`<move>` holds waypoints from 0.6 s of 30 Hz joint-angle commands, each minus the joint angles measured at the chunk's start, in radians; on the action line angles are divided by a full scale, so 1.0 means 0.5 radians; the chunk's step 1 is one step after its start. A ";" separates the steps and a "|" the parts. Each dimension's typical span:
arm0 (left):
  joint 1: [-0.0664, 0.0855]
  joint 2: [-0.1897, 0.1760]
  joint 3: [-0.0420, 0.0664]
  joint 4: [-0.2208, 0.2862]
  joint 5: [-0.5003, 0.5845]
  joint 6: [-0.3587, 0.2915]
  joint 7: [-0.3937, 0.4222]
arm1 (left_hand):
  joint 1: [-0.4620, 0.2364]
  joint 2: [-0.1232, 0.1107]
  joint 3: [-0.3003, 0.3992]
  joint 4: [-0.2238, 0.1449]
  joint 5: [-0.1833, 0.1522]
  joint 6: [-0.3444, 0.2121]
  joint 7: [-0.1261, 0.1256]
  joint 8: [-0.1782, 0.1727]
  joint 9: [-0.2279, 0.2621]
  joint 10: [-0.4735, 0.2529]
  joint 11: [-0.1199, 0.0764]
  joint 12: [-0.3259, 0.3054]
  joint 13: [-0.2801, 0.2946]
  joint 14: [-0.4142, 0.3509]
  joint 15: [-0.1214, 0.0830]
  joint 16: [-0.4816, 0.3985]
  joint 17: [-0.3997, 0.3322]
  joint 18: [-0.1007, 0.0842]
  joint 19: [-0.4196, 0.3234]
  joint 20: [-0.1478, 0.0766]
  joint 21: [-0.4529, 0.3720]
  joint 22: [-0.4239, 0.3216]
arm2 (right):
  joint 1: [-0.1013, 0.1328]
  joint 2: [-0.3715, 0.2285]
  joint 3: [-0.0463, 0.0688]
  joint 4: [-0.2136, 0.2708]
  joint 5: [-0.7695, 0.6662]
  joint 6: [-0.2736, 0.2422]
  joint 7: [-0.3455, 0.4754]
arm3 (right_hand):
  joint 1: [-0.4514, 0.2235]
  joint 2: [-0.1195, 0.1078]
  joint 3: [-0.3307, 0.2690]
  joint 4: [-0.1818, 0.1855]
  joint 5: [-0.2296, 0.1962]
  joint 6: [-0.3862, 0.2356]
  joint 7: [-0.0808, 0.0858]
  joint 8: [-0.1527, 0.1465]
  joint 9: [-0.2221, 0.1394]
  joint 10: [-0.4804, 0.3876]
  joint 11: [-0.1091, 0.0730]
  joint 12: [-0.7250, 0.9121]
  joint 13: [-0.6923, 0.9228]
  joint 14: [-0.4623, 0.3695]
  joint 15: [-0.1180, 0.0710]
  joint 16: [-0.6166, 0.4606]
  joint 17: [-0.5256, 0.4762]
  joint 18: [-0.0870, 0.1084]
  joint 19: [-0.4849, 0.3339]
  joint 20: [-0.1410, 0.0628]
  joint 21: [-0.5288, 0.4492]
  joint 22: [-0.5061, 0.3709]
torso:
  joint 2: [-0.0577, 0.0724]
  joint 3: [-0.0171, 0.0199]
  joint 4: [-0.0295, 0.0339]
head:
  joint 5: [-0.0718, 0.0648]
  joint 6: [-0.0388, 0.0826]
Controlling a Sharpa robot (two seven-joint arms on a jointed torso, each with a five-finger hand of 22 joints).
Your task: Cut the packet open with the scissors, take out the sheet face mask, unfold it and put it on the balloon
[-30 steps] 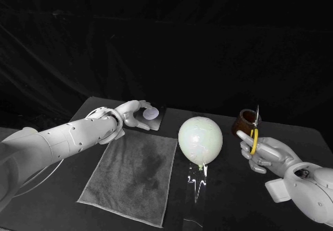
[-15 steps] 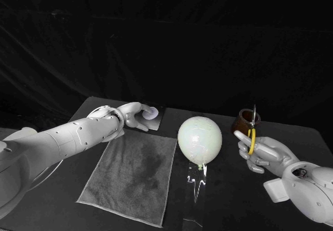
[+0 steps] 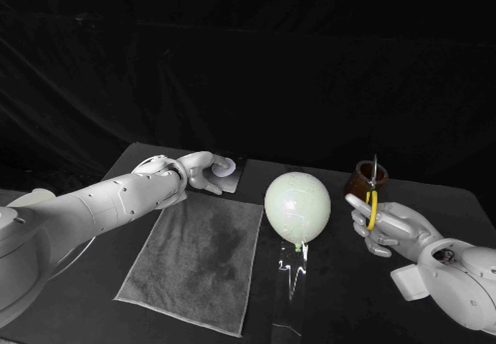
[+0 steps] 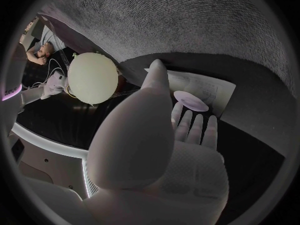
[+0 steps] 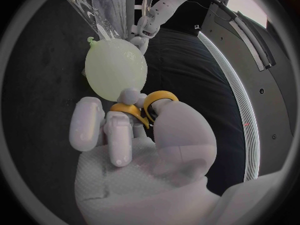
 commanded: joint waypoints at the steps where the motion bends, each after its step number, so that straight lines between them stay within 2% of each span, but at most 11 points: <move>1: 0.004 0.017 0.002 -0.012 -0.022 0.034 -0.009 | 0.003 0.022 0.018 0.000 0.003 -0.010 0.017 -0.014 -0.004 -0.002 0.023 0.000 0.001 0.023 -0.004 0.008 0.003 0.037 0.013 -0.002 0.009 0.004 | -0.001 0.004 0.001 0.006 -0.049 0.059 -0.001 | -0.094 0.162 0.008 0.000 0.004 0.795 -0.285 0.880 0.386 0.562 -0.299 1.765 0.767 0.200 -0.025 0.014 0.506 0.012 0.003 0.001 0.009 0.178 | 0.000 -0.0002 0.001 | -0.001 -0.002; 7: 0.004 0.043 -0.001 -0.045 -0.042 0.065 -0.033 | 0.008 0.045 0.050 -0.001 0.002 0.004 0.038 -0.008 0.002 0.023 0.048 0.004 0.003 0.029 -0.014 0.007 0.002 0.039 0.006 -0.009 0.009 0.002 | -0.001 0.008 0.001 0.008 -0.059 0.068 -0.007 | -0.094 0.162 0.008 0.000 0.004 0.795 -0.285 0.880 0.386 0.562 -0.299 1.765 0.767 0.200 -0.025 0.014 0.506 0.012 0.003 0.001 0.009 0.178 | 0.002 -0.0002 -0.001 | 0.000 -0.006; 9: 0.003 0.054 -0.002 -0.060 -0.047 0.072 -0.035 | 0.009 0.060 0.066 -0.002 0.001 0.019 0.047 -0.002 0.007 0.042 0.058 0.006 0.005 0.031 -0.017 0.006 0.002 0.039 0.005 -0.012 0.009 0.001 | -0.001 0.009 0.001 0.009 -0.059 0.071 -0.008 | -0.094 0.162 0.007 0.000 0.004 0.795 -0.285 0.880 0.386 0.562 -0.299 1.765 0.767 0.200 -0.025 0.014 0.506 0.012 0.003 0.001 0.008 0.178 | 0.001 -0.0003 -0.002 | -0.001 -0.010; 12: 0.003 0.069 -0.004 -0.078 -0.053 0.081 -0.040 | 0.021 0.116 0.123 -0.008 -0.001 0.081 0.074 0.021 0.026 0.148 0.087 0.023 0.015 0.094 -0.012 0.022 0.021 0.038 0.021 -0.011 0.017 0.004 | -0.001 0.010 0.001 0.011 -0.059 0.074 -0.010 | -0.093 0.162 0.007 0.000 0.004 0.795 -0.285 0.880 0.386 0.562 -0.299 1.765 0.767 0.200 -0.025 0.014 0.506 0.012 0.002 0.001 0.008 0.178 | 0.000 -0.0004 -0.003 | 0.000 -0.013; 18: 0.002 0.089 -0.005 -0.102 -0.076 0.095 -0.084 | 0.030 0.152 0.166 -0.014 -0.002 0.124 0.087 0.040 0.040 0.218 0.102 0.025 0.017 0.160 -0.003 0.037 0.038 0.036 0.053 -0.006 0.031 0.010 | -0.001 0.012 0.001 0.013 -0.060 0.081 -0.013 | -0.093 0.162 0.007 0.000 0.004 0.795 -0.285 0.880 0.386 0.562 -0.299 1.765 0.767 0.200 -0.025 0.014 0.506 0.012 0.002 0.001 0.008 0.178 | -0.002 0.0016 0.001 | -0.004 -0.015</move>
